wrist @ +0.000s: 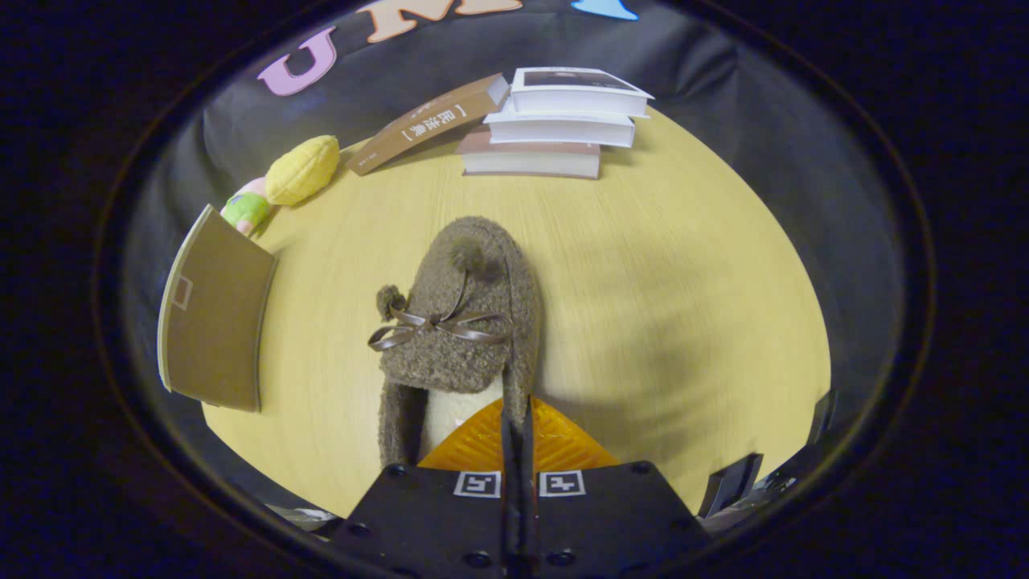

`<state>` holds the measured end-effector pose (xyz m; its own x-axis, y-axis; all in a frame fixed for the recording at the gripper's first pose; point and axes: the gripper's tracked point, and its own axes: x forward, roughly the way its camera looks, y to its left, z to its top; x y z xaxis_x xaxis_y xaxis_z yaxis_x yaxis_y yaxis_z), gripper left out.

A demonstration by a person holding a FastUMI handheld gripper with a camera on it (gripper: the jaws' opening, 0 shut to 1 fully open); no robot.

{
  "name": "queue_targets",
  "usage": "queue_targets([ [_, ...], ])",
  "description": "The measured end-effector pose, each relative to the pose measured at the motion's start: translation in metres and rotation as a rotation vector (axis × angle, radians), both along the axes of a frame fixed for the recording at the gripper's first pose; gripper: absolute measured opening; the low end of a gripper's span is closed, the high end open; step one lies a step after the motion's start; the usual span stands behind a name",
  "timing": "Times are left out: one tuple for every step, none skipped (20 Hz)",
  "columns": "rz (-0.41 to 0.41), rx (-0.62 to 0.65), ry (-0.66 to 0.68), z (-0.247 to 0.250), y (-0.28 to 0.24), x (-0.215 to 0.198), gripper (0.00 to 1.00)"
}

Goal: Open the storage box then place both shoes into the box .Put the left shoe in first, then the right shoe, with the right side of both shoes facing outward in a uniform manner.

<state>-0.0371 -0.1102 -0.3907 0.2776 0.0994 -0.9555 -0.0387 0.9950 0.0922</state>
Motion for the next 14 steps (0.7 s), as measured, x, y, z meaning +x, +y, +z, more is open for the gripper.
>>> queue_targets([
  [-0.032, 0.016, -0.002, -0.001, 0.0, 0.001, 0.04],
  [-0.049, 0.026, 0.0, 0.001, -0.001, 0.002, 0.03],
  [-0.062, 0.039, -0.003, 0.003, 0.0, 0.003, 0.03],
  [-0.074, 0.054, -0.004, 0.007, 0.002, 0.004, 0.03],
  [-0.08, 0.071, 0.002, 0.009, 0.005, 0.003, 0.03],
  [-0.092, 0.088, -0.003, 0.016, 0.007, 0.003, 0.03],
  [-0.102, 0.1, -0.009, 0.022, 0.01, 0.004, 0.03],
  [-0.109, 0.109, -0.011, 0.027, 0.013, 0.004, 0.03],
  [-0.118, 0.119, -0.017, 0.032, 0.017, 0.005, 0.03],
  [-0.122, 0.129, -0.02, 0.038, 0.022, 0.004, 0.03],
  [-0.125, 0.141, -0.027, 0.045, 0.028, 0.005, 0.03],
  [-0.123, 0.15, -0.035, 0.052, 0.035, 0.005, 0.03],
  [-0.124, 0.16, -0.043, 0.06, 0.043, 0.006, 0.03],
  [-0.124, 0.17, -0.053, 0.068, 0.051, 0.006, 0.04],
])
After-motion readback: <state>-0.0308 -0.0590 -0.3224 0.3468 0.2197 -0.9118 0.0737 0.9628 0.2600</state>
